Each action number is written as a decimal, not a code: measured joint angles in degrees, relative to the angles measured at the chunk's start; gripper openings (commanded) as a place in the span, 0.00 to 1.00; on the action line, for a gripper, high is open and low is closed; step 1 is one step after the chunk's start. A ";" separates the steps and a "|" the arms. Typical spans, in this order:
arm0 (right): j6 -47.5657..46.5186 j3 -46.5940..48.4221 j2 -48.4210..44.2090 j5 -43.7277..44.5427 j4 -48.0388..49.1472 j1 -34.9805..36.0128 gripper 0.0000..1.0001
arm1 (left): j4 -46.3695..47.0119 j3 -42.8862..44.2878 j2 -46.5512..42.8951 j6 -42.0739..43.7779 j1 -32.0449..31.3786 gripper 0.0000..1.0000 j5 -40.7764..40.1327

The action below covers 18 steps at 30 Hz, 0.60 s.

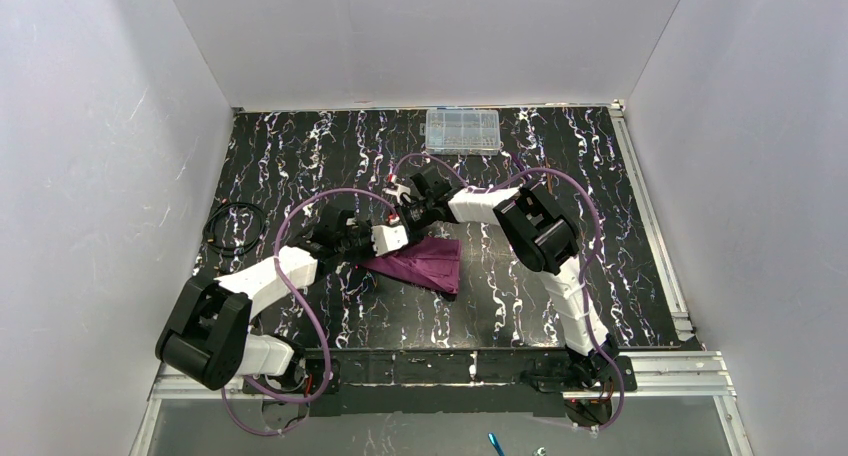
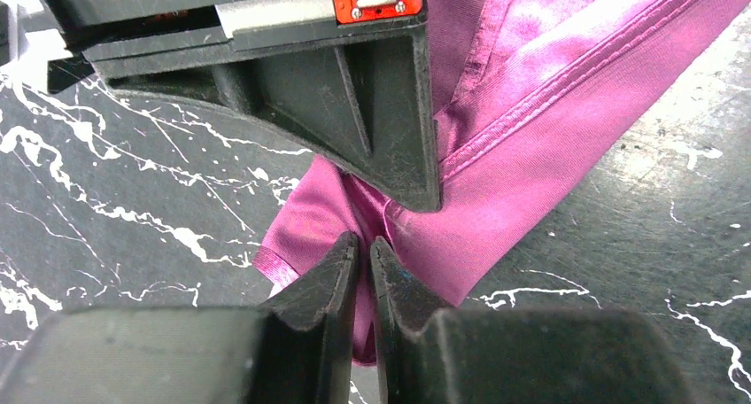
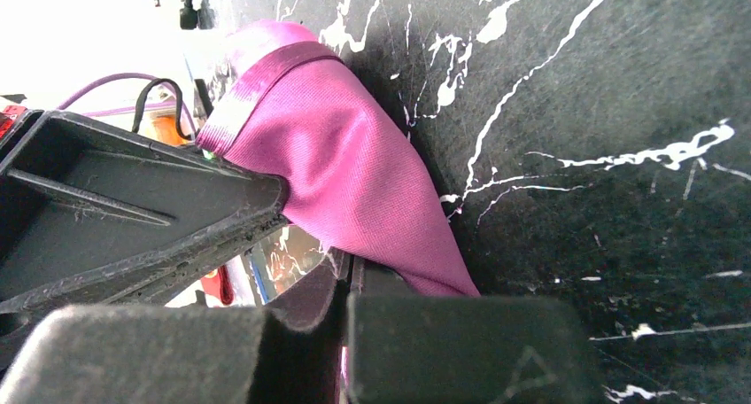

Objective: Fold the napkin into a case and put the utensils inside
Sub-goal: Grasp the top corner of the smaller rectangle folded napkin from the folded napkin.

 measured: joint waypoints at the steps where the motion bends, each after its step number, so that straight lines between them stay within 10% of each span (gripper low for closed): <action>1: -0.04 -0.09 0.00 -0.04 0.13 -0.02 0.01 | -0.55 0.22 -0.02 -0.39 0.00 0.16 0.00; 18: -0.02 -1.42 0.31 -2.03 3.34 -0.17 0.01 | -9.66 5.88 -2.12 -4.59 0.00 0.49 5.46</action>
